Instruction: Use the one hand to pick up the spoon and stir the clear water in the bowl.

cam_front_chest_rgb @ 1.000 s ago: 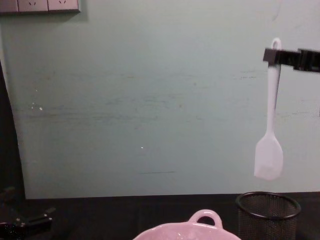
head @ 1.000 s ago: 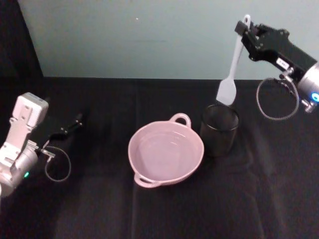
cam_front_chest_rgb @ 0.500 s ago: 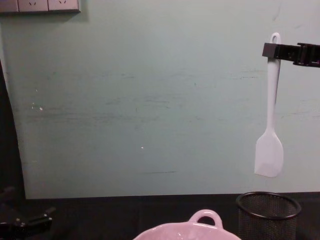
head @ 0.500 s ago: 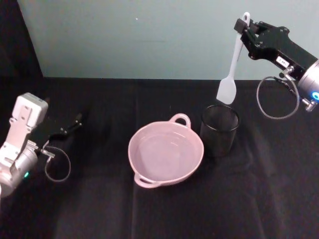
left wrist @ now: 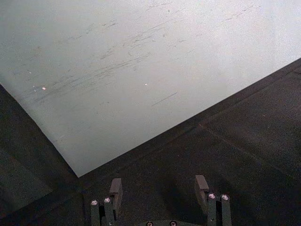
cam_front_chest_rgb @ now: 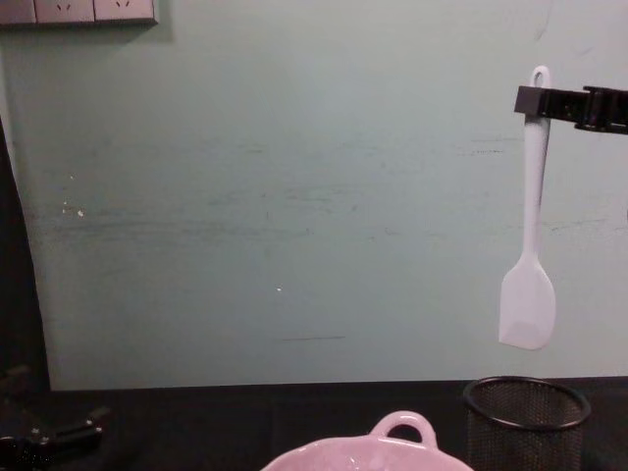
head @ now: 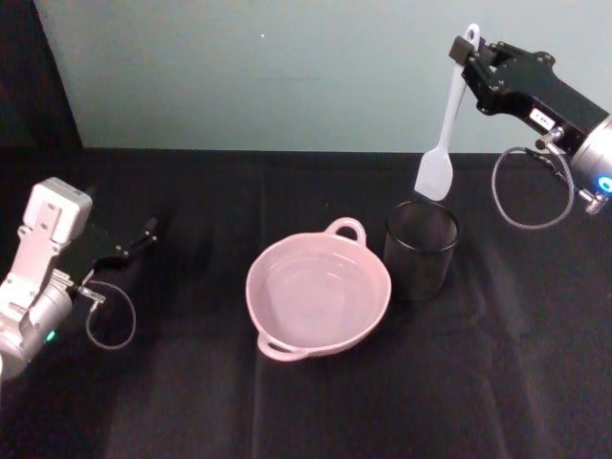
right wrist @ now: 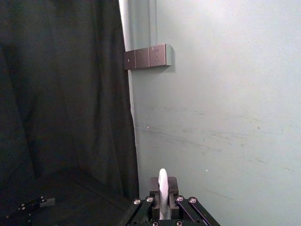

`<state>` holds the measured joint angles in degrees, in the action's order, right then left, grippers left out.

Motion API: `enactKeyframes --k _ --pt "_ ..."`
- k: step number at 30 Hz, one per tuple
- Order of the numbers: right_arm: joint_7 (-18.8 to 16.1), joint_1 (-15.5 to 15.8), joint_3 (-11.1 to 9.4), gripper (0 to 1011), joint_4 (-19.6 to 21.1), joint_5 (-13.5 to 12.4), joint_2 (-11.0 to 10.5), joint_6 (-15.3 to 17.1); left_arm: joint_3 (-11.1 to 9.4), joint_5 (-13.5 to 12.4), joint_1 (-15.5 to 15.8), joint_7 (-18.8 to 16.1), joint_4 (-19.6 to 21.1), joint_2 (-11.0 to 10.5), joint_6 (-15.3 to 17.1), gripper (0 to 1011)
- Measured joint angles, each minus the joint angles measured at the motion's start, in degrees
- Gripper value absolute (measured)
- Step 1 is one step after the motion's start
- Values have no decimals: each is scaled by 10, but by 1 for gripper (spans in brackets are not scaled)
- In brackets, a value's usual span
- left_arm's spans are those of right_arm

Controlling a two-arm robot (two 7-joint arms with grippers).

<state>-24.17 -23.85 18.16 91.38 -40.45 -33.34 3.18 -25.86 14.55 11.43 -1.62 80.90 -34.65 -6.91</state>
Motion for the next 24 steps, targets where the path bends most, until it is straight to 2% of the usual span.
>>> enactKeyframes --k 6,10,15,17,24 --pt "-1 2 -1 110 1 1 3 0 0 0 0 0 0 0 0 1011" --pt "-8 5 4 110 6 4 13 -4 0 0 0 0 0 0 0 1011" --pt "-23 5 24 110 12 9 30 -7 0 0 0 0 0 0 0 1011" --pt "-32 4 39 110 12 11 43 -7 0 0 0 0 0 0 0 1011" --pt "-48 4 76 110 1 21 62 -5 0 0 0 0 0 0 0 1011"
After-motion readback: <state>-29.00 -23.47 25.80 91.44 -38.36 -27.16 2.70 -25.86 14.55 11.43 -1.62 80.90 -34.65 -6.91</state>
